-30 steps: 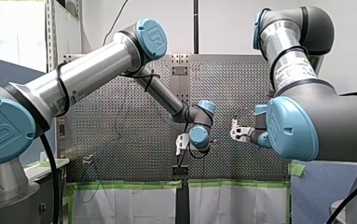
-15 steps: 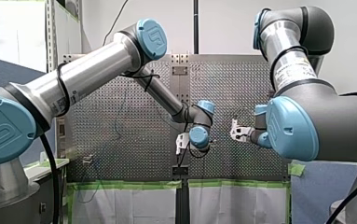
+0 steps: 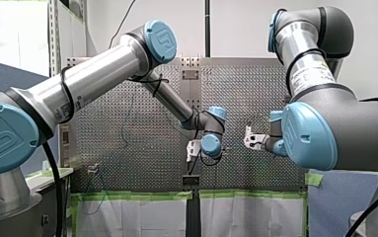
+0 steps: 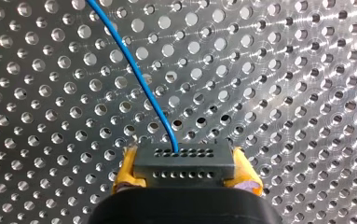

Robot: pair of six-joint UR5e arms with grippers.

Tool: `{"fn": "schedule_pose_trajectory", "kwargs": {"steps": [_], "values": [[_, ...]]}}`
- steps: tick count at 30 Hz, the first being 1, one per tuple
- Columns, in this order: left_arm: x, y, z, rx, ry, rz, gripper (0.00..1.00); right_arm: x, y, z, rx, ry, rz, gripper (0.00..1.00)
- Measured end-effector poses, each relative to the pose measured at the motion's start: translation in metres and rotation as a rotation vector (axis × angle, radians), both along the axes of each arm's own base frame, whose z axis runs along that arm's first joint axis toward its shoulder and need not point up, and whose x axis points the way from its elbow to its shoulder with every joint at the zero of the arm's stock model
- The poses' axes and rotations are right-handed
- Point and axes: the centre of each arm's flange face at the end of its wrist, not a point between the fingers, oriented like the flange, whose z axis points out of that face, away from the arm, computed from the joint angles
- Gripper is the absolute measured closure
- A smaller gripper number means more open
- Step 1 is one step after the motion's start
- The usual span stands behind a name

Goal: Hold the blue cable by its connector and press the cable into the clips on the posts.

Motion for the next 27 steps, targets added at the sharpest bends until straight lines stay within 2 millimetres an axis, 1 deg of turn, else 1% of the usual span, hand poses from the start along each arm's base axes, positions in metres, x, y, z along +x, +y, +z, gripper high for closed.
{"fn": "schedule_pose_trajectory", "kwargs": {"steps": [19, 23, 27], "values": [[-0.002, 0.000, 0.000, 0.005, 0.002, 0.004, 0.00, 0.000, 0.000, 0.000, 0.001, 0.000, 0.001, 1.00], [-0.010, -0.004, 0.007, 0.002, -0.004, -0.003, 0.00, 0.000, 0.000, 0.000, 0.002, 0.000, 0.002, 1.00], [-0.017, -0.005, 0.019, -0.016, -0.019, -0.013, 0.00, 0.000, 0.000, 0.000, 0.004, 0.001, 0.002, 1.00]]}}
